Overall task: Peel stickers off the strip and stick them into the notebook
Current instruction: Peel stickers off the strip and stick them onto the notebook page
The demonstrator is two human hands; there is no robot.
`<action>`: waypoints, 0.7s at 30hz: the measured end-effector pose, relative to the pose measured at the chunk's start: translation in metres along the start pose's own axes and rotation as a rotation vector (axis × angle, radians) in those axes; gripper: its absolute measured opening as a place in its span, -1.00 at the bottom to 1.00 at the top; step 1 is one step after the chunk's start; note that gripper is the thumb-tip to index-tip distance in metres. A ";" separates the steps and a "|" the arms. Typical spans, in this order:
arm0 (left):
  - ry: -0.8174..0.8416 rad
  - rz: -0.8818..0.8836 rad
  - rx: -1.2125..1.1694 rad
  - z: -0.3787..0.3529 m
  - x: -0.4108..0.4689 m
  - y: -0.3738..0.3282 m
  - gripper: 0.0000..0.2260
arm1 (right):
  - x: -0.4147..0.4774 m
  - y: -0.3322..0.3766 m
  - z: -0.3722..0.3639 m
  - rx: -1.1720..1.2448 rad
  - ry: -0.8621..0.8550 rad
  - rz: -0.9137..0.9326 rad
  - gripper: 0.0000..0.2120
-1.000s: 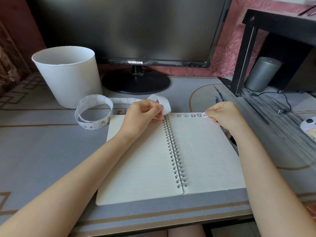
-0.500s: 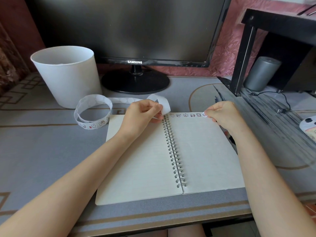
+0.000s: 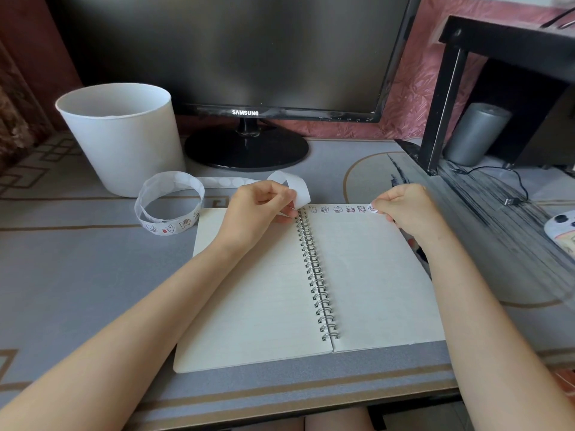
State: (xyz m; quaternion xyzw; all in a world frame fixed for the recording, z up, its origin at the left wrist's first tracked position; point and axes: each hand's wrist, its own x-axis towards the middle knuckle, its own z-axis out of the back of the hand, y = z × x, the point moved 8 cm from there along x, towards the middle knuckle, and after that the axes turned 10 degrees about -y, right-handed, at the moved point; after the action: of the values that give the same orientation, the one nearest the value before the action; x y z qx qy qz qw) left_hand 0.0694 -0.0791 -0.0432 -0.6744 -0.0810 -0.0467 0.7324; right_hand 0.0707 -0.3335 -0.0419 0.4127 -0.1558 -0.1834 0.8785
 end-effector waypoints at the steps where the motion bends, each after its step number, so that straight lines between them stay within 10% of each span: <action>1: -0.001 0.000 0.002 0.000 0.000 0.000 -0.84 | 0.000 0.000 -0.001 -0.001 0.000 0.000 -0.78; 21: -0.001 0.006 0.004 0.000 0.000 0.002 -0.84 | 0.009 -0.008 -0.002 -0.005 -0.056 0.052 -0.89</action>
State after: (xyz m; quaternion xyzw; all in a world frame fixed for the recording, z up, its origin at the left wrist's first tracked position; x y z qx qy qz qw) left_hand 0.0700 -0.0787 -0.0454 -0.6733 -0.0795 -0.0439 0.7338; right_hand 0.0782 -0.3415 -0.0485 0.4008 -0.1904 -0.1722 0.8795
